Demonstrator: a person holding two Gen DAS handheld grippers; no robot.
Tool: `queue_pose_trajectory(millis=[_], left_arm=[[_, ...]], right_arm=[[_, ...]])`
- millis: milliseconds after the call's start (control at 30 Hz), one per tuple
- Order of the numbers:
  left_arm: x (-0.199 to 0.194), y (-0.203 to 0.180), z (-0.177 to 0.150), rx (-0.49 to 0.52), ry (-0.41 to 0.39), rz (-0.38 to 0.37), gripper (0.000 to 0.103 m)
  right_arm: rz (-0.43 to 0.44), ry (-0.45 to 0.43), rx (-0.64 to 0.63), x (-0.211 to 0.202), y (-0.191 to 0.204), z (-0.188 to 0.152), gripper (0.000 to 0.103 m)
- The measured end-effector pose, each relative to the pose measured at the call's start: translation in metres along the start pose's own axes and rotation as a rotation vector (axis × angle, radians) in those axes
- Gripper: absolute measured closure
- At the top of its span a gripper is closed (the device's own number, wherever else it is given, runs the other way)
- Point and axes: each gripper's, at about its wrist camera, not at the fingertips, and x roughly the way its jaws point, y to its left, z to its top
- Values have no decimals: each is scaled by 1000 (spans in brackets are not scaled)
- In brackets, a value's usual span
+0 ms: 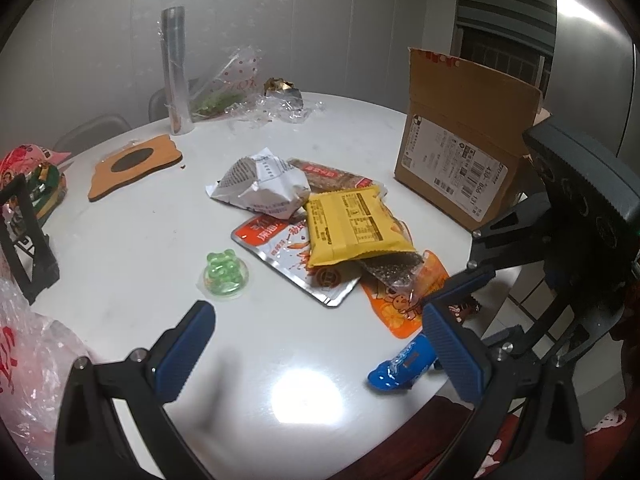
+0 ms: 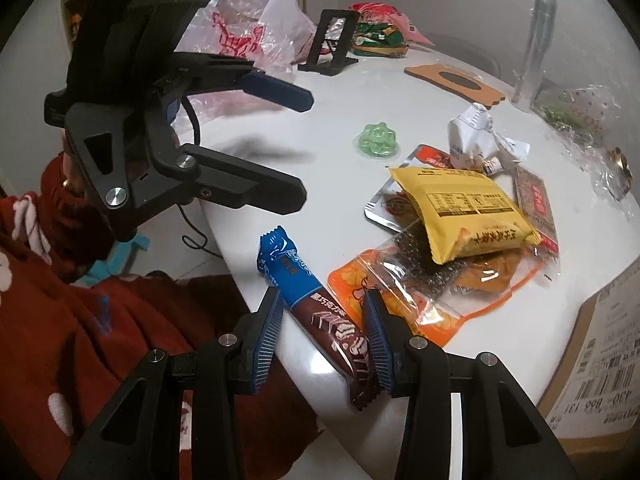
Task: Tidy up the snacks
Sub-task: 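Grasp the blue chocolate bar with the right tool while the left tool grasps the yellow cracker pack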
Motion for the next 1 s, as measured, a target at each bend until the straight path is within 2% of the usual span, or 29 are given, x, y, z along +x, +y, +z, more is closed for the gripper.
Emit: queue_pose_trajectory(millis=[167, 233, 633, 800, 833, 1000], left_arm=[[-2, 5, 0, -11, -4, -17, 1], [-2, 6, 1, -13, -5, -19, 1], [-1, 10, -2, -23, -6, -21, 1], [-2, 11, -1, -24, -13, -13, 1], [-2, 11, 0, -25, -16, -16, 1], [-3, 12, 3, -31, -27, -35, 1]], right_arm=[[2, 42, -5, 1, 4, -2, 68], [-11, 56, 1, 0, 4, -3, 73], [-6, 89, 26, 0, 0, -5, 76], [-43, 101, -2, 1, 10, -3, 85], [-44, 96, -6, 0, 12, -3, 88], [-63, 37, -4, -11, 22, 0, 89]])
